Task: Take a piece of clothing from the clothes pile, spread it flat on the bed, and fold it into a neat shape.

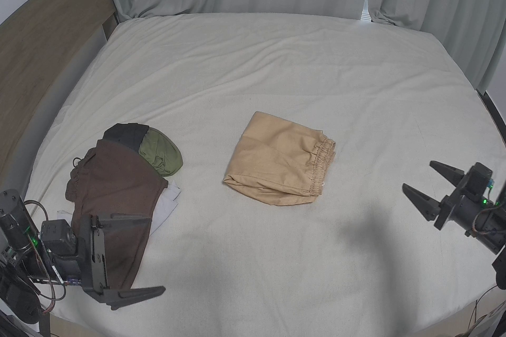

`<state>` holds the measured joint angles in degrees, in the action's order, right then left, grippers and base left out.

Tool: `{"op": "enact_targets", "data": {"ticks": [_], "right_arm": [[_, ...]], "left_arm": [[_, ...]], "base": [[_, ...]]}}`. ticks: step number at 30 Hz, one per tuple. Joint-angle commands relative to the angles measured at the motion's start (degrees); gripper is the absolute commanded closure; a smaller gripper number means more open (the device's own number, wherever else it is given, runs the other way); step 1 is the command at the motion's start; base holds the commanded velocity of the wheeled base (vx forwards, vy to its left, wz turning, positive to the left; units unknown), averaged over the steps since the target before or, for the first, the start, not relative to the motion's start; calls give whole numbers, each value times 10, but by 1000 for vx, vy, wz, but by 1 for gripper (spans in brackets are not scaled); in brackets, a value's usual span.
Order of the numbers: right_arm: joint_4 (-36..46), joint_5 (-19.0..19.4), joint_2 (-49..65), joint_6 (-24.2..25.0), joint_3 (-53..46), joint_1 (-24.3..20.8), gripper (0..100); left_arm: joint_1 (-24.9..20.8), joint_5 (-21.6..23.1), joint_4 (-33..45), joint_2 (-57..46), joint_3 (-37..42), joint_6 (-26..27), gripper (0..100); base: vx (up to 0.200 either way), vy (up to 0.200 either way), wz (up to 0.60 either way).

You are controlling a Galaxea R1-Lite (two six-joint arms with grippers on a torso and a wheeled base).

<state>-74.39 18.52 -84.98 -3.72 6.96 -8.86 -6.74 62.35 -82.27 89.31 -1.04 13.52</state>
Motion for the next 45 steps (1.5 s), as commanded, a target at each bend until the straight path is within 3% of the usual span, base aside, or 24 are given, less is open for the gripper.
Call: {"op": "enact_targets", "data": {"ticks": [1, 7, 11, 18, 22, 28, 36, 45], "right_arm": [[6, -1, 159, -5, -65, 56, 0], [71, -1, 293, -5, -70, 87, 0], [260, -1, 486, -5, -69, 89, 0], [499, 2, 686, 0, -62, 84, 0], [580, 0, 769, 0, -62, 90, 0], [703, -18, 850, 9, -70, 89, 0], [704, -48, 850, 20, -70, 89, 0], [712, -163, 850, 70, -70, 89, 0]], "left_arm": [[-42, 13, 77, -106, 10, 16, 0], [-44, 15, 164, -201, 10, 14, 0], [-41, 15, 249, -292, 10, 18, 0], [-31, 10, 341, -415, 10, 18, 0], [1, 11, 422, -480, 10, 25, 0], [9, 11, 512, -575, 9, 30, 0], [38, 10, 636, -687, 9, 29, 0], [72, -4, 815, -874, 0, 6, 0]], "base": [[0, 0, 0], [0, 0, 0], [0, 0, 0], [0, 0, 0], [0, 0, 0], [0, 0, 0], [0, 0, 0], [0, 0, 0]]}}
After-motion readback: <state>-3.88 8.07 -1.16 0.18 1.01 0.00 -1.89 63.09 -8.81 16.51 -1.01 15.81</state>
